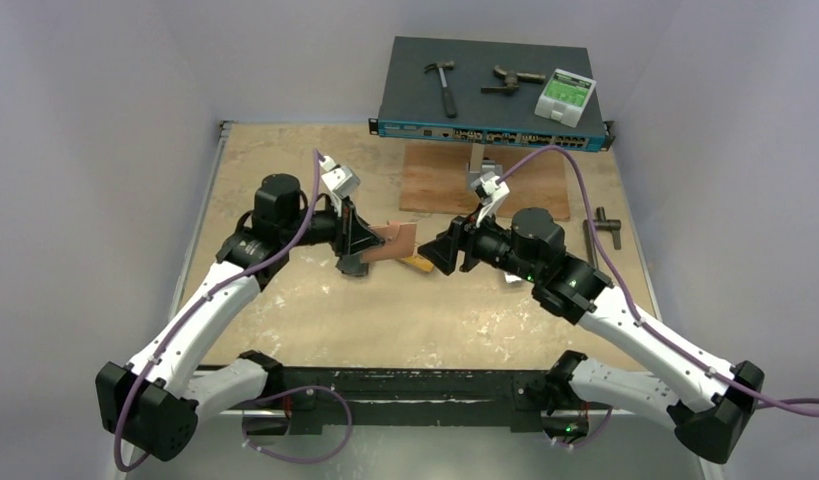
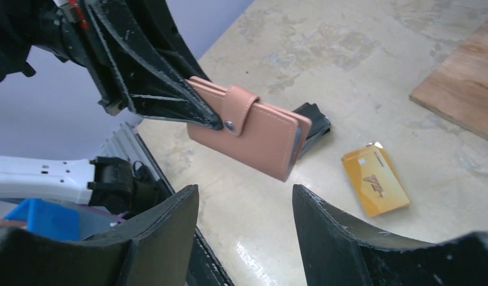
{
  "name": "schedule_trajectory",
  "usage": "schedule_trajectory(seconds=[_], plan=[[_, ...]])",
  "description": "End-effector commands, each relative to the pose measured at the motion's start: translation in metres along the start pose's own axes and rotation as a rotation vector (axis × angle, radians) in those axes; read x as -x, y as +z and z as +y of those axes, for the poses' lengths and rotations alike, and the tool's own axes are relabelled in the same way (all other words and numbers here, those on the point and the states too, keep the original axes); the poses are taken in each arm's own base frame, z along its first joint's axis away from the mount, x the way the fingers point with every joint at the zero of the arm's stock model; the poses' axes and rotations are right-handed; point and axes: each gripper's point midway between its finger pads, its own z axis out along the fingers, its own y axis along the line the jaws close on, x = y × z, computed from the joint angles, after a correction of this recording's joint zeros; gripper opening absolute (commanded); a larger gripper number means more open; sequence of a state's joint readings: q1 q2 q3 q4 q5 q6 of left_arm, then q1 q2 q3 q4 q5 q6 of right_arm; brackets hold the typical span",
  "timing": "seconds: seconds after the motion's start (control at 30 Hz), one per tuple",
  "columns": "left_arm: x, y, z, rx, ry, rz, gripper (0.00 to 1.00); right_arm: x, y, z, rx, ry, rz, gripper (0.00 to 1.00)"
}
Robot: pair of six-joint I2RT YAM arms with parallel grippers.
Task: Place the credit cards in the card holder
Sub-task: Open the card holder at the center of the board.
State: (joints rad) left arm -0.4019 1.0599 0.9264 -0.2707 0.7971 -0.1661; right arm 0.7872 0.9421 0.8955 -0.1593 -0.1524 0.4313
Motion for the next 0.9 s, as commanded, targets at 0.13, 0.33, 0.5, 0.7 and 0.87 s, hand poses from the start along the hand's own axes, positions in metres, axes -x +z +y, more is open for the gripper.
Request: schedule_trajectory(seconds=[0.13,0.33,0.5,0.7,0.87], plan=[[0.041,0.001,-0.020,0.067,0.075,-0.115,0.00,0.027,0.019,0.033,0.163,0.084,-0.090,0.60],[0.035,0.005,-0.032,0.024,0.108,-0.103,0.00,0.031,0.038,0.031,0.166,0.106,-0.110,0.60],[0.036,0.003,-0.041,-0.018,0.138,-0.105,0.00,0.030,0.040,0.033,0.190,0.138,-0.134,0.57],[0.041,0.005,-0.048,-0.058,0.142,-0.118,0.00,0.026,0.041,0.053,0.318,0.140,-0.114,0.45],[0.043,0.006,-0.055,-0.099,0.143,-0.121,0.00,0.029,0.040,0.063,0.384,0.143,-0.126,0.38]])
